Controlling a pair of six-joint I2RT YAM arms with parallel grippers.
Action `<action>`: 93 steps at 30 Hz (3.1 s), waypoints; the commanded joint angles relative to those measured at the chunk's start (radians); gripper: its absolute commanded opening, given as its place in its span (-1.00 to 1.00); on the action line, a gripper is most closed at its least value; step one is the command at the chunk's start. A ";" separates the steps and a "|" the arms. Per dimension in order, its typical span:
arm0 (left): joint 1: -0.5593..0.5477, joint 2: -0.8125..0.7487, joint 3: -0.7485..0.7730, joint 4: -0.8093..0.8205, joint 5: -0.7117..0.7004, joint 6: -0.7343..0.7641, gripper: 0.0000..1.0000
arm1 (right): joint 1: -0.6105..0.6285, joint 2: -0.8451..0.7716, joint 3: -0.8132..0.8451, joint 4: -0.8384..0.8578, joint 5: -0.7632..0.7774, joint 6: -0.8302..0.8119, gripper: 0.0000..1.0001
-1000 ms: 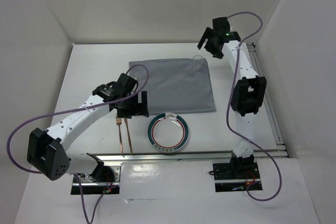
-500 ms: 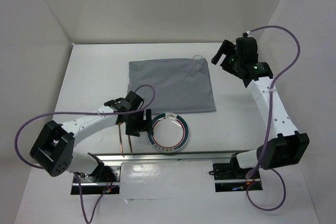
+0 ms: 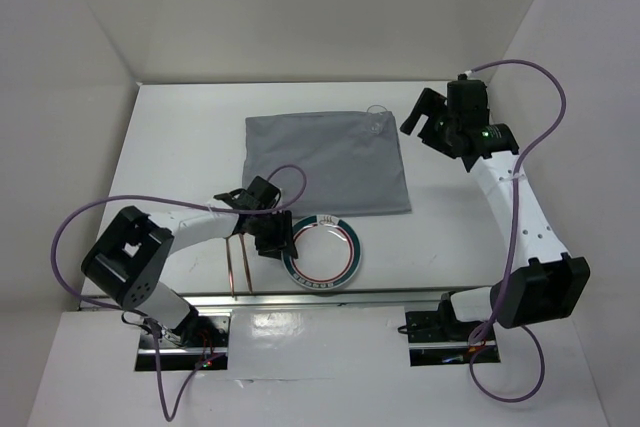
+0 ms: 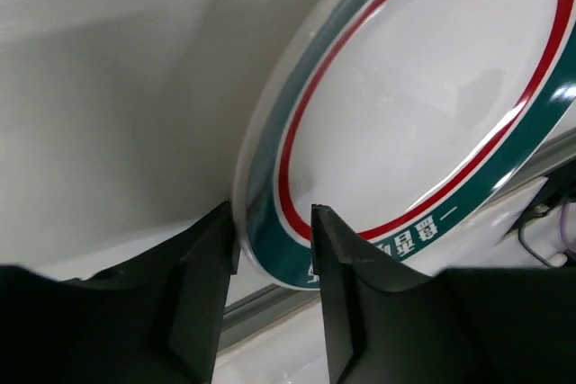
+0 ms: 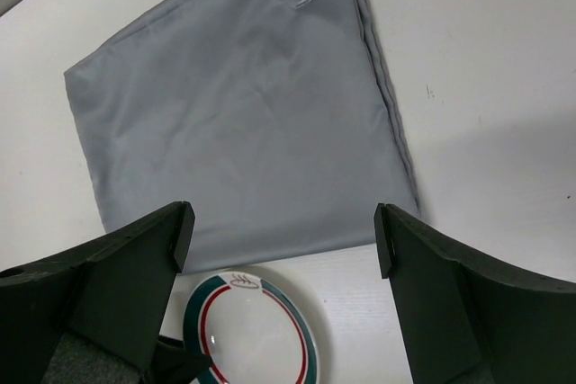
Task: Set the dinner table for one person
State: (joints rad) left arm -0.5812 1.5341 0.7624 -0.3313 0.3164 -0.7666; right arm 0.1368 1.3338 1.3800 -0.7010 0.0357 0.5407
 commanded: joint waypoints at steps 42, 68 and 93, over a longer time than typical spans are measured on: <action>0.357 0.526 0.852 0.001 0.297 -0.016 -1.00 | -0.006 -0.047 0.074 -0.195 0.004 -0.070 0.89; 0.348 0.586 1.054 -0.342 -0.026 0.139 1.00 | -0.006 -0.038 0.027 -0.155 -0.036 -0.061 0.89; 0.337 -0.261 0.058 -0.408 -0.419 -0.060 0.26 | 0.003 -0.074 -0.114 -0.062 -0.085 -0.048 0.89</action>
State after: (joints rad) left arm -0.2531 1.3098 0.8425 -0.7818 -0.0998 -0.7967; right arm 0.1368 1.2896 1.2804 -0.8246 -0.0357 0.4858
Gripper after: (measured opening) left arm 0.627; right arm 0.942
